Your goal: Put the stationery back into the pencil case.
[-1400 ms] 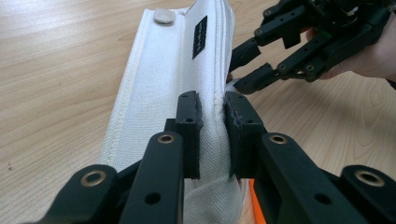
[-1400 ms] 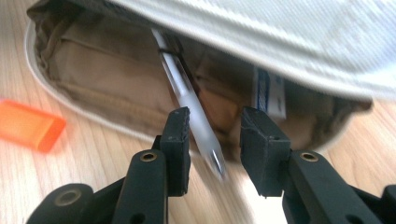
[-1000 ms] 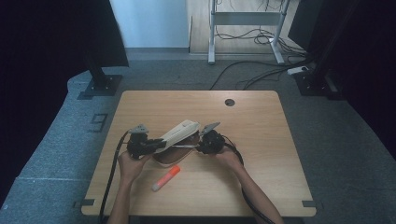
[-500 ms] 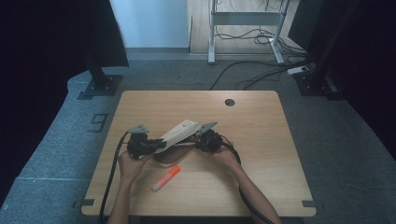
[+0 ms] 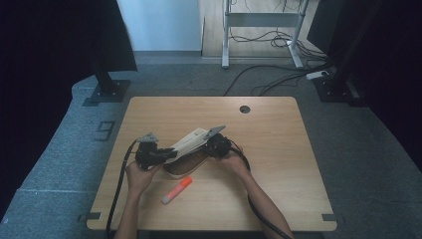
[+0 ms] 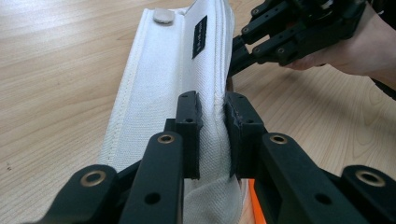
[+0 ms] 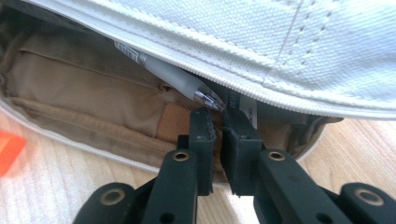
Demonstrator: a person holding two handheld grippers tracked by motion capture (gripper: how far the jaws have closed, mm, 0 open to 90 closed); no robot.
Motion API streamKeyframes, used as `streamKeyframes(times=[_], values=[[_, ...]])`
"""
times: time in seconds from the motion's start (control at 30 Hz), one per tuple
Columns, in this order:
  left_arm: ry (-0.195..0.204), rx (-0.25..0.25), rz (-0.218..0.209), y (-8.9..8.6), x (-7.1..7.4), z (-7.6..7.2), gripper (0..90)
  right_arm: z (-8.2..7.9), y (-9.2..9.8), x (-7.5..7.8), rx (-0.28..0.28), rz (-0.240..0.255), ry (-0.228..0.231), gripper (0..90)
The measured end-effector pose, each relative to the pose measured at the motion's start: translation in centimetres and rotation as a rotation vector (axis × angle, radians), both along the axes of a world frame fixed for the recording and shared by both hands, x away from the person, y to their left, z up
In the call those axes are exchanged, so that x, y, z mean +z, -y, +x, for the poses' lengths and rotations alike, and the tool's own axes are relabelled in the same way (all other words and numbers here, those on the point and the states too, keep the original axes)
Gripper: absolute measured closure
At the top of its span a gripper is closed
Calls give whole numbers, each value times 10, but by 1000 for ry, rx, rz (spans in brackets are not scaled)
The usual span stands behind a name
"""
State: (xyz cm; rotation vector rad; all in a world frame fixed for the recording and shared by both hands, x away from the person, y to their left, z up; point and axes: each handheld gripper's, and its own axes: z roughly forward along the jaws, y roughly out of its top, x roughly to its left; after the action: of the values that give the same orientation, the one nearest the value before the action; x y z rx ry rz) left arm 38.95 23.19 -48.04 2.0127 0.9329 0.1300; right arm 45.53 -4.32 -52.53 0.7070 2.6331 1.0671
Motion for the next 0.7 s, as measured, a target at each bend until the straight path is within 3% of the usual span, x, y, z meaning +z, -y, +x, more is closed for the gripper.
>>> streamKeyframes(times=[0.07,0.23,0.4,0.57,0.7], values=[[0,0,0,0,0,0,767,2,-1,-2,-3,-24,-6,772],[-2,0,-3,0,0,0,766,1,6,1,-20,-7,-13,686],[-2,1,-3,-1,0,1,766,-5,10,6,-21,19,-21,517],[-4,-2,-3,-1,-1,1,765,-15,12,9,19,39,-27,387],[-6,-1,-7,-2,-1,1,765,-24,12,8,43,37,-30,338]])
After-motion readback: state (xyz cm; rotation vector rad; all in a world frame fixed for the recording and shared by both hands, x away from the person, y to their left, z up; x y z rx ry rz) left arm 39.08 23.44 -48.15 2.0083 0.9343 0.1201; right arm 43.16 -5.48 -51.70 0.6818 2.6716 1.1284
